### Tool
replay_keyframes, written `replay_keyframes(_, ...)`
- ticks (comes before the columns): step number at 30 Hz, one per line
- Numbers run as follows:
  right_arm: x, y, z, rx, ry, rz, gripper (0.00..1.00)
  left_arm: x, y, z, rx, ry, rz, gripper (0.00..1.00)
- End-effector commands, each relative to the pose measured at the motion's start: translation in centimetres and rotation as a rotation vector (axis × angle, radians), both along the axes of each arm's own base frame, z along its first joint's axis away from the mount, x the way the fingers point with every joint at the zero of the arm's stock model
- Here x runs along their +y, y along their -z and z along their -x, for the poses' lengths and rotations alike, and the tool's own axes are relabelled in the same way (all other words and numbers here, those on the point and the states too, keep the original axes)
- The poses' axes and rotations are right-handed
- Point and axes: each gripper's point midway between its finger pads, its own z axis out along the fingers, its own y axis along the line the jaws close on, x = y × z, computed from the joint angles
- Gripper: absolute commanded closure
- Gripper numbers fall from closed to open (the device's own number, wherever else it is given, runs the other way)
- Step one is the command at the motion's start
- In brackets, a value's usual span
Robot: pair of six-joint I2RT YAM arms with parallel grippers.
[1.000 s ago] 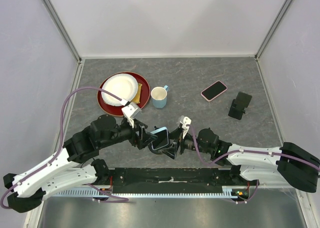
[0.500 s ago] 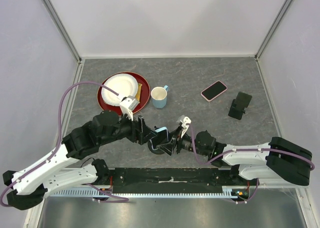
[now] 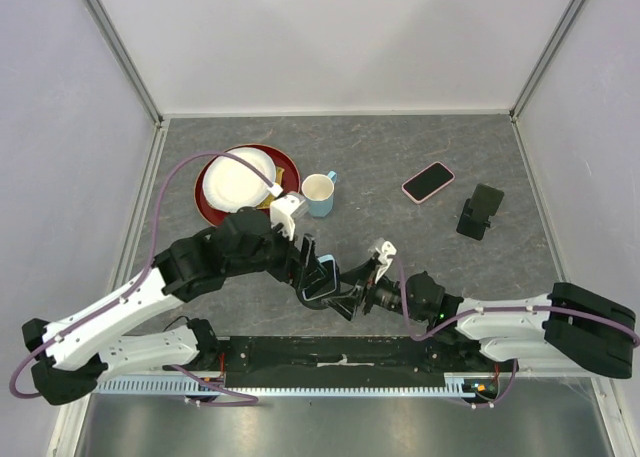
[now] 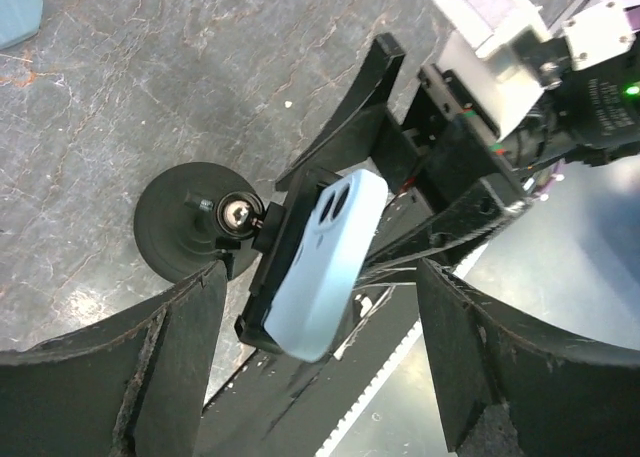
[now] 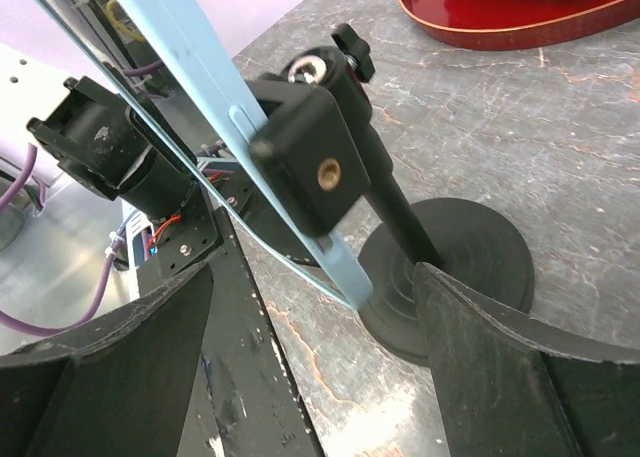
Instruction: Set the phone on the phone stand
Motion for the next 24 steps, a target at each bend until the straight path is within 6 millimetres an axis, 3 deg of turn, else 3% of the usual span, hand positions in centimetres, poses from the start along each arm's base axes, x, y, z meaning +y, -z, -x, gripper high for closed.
replay_keyframes(1,-1.7,-0.5,-0.3,-0.006,0.066,-0.042,0.11,-0.9,-1.0,-0.5,-0.077,0.087,-0.042,0.19)
replay_keyframes(3,-2.6,0.6,-0.4,0.008,0.09,-0.008,0.1,-1.5,-0.6,-0.6,-0.071,0.108,-0.058,0.23)
replay_keyframes(13,-5.3,-0.2,-0.7,-0.002,0.169,-0.016,0.06,-2.3,0.4,0.7,-0.123,0.308,-0.098,0.62)
replay_keyframes(14,-5.5,-0.3,-0.8,-0.004,0.178,-0.018,0.05,-2.3,0.4,0.7,-0.126,0.317,-0.101,0.73)
replay_keyframes(16,-5.9,-0.4,-0.8,-0.007,0.186,-0.01,0.05,-2.4,0.4,0.9,-0.133,0.347,-0.102,0.82)
replay_keyframes(17,-6.0,-0.7,-0.9,-0.009,0.193,-0.012,0.05,-2.4,0.4,1.1,-0.139,0.36,-0.101,0.92)
replay_keyframes(19,-6.4,-1.1,-0.9,-0.018,0.201,-0.012,0.05,-2.4,0.3,1.4,-0.159,0.4,-0.096,0.98)
replay_keyframes(24,-7.4,-1.4,-1.2,-0.019,0.241,-0.022,0.05,-2.1,-0.6,2.3,-0.204,0.464,-0.075,0.98)
